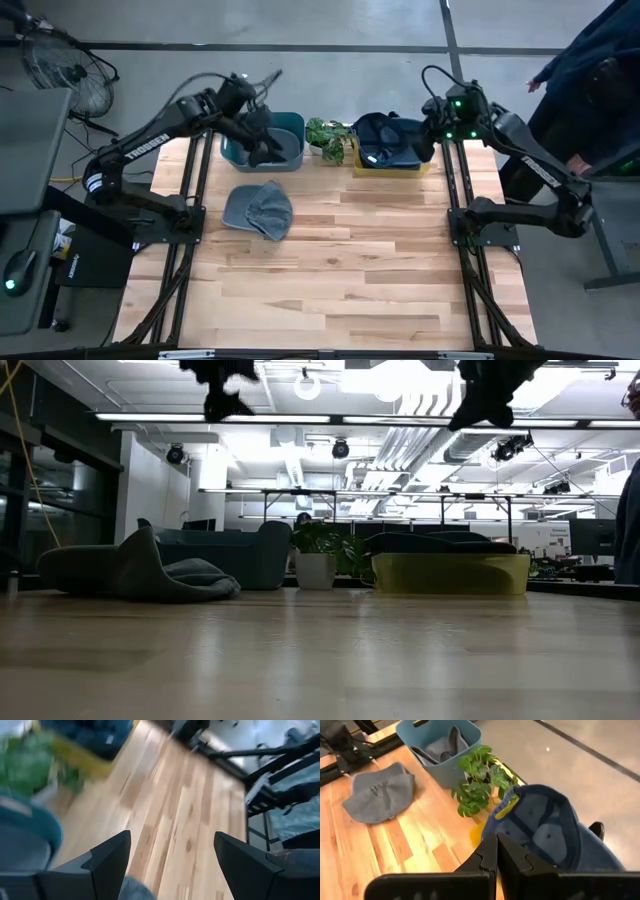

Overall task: Pick & Place hat
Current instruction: Put the gray cap into the green bin

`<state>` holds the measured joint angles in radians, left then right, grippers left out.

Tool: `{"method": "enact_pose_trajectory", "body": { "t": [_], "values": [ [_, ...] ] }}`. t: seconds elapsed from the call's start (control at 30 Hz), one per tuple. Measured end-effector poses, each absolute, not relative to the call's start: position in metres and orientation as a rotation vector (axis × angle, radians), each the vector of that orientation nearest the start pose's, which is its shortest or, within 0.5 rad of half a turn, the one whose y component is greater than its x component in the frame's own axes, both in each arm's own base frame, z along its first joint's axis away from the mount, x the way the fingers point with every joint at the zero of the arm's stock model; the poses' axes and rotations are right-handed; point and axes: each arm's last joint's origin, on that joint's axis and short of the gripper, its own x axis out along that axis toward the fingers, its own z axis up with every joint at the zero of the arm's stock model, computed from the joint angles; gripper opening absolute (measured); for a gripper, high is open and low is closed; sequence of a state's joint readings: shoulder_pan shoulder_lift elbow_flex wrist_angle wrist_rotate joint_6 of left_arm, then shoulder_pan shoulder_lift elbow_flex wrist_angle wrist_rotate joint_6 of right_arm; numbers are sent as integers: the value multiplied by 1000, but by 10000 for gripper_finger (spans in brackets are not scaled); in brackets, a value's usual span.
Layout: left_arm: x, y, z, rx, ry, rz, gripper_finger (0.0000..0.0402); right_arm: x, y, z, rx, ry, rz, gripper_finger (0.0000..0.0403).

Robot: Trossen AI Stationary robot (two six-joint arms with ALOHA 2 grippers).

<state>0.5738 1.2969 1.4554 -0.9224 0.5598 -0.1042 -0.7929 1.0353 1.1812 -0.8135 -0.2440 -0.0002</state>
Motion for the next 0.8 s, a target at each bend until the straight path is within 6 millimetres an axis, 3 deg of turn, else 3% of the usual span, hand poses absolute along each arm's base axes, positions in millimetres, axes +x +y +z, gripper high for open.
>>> {"method": "enact_pose_trajectory", "body": {
  "t": [0.33, 0.63, 0.8],
  "values": [
    [213, 82, 314, -806, 694, 220, 284, 137, -129, 373, 219, 566, -513, 0],
    [211, 28, 293, -1108, 635, 536, 284, 153, -146, 374, 70, 522, -511, 0],
    [212, 2, 290, -1216, 626, 612, 284, 160, -158, 365, 46, 566, -488, 0]
  ]
}}
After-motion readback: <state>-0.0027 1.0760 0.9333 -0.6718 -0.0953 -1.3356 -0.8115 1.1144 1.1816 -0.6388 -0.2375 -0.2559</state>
